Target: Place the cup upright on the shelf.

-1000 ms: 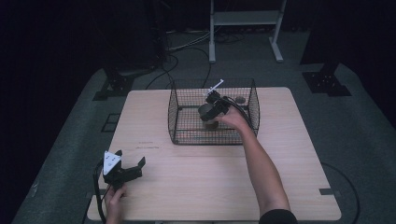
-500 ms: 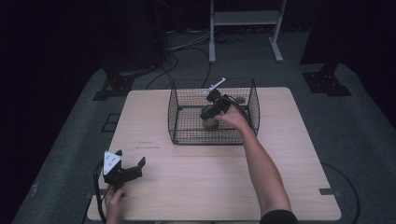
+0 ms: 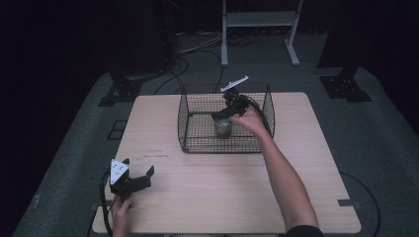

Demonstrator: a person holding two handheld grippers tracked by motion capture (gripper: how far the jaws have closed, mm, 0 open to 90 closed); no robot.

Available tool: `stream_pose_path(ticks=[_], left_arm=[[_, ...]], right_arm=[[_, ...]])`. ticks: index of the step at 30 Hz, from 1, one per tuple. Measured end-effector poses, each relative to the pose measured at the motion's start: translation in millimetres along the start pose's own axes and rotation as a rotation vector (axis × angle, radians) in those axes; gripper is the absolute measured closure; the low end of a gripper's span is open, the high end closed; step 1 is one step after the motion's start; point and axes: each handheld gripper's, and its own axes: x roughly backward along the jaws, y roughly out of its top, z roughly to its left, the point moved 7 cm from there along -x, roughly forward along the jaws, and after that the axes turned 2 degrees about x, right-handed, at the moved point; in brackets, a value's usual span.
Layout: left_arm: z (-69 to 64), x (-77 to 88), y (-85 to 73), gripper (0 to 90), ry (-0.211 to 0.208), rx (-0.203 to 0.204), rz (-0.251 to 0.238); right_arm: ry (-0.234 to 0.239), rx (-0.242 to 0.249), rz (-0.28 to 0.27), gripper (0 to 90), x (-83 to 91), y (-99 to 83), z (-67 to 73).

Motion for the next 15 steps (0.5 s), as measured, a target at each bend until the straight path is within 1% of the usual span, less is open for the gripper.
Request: stream_pose_path(ticks=[2, 4, 5, 6, 7, 8, 9, 11, 12, 15], left_arm=[[0.0, -0.1, -0.1, 0.0, 0.000, -0.002, 0.001], [-0.3, 0.0, -0.1, 0.0, -0.001, -0.003, 0.002], [-0.3, 0.0, -0.1, 0.0, -0.001, -0.003, 0.002], [-0.6, 0.2, -0.3, 0.0, -0.001, -0.004, 0.005], [-0.9, 0.2, -0.3, 0.0, -0.002, -0.004, 0.002], [-1.2, 0.3, -0.3, 0.0, -0.001, -0.003, 0.000], [-1.1, 0.7, -0.5, 0.0, 0.000, -0.008, 0.001], [-1.1, 1.0, -0.6, 0.0, 0.000, -0.010, 0.002], [-1.1, 1.1, -0.5, 0.0, 0.000, -0.010, -0.001], [-1.1, 1.1, -0.6, 0.0, 0.001, -0.010, 0.000]], right_arm=[[0.010, 0.007, -0.008, 11.7, 4.3, 0.9, 2.8], [0.030, 0.007, -0.024, 11.7, 9.5, 1.6, 6.7], [0.030, 0.007, -0.024, 11.7, 9.5, 1.6, 6.7], [0.051, 0.003, -0.048, 11.8, 17.1, 1.6, 12.8], [0.051, 0.003, -0.048, 11.8, 17.1, 1.6, 12.8], [0.060, 0.000, -0.055, 12.1, 20.4, 1.0, 15.8], [0.074, 0.008, -0.061, 12.1, 25.5, -1.7, 20.3], [0.083, 0.008, -0.057, 12.1, 27.9, -3.2, 22.5], [0.088, 0.003, -0.061, 12.4, 34.0, -6.4, 25.7], [0.093, 0.006, -0.062, 12.4, 38.4, -8.9, 27.3]])
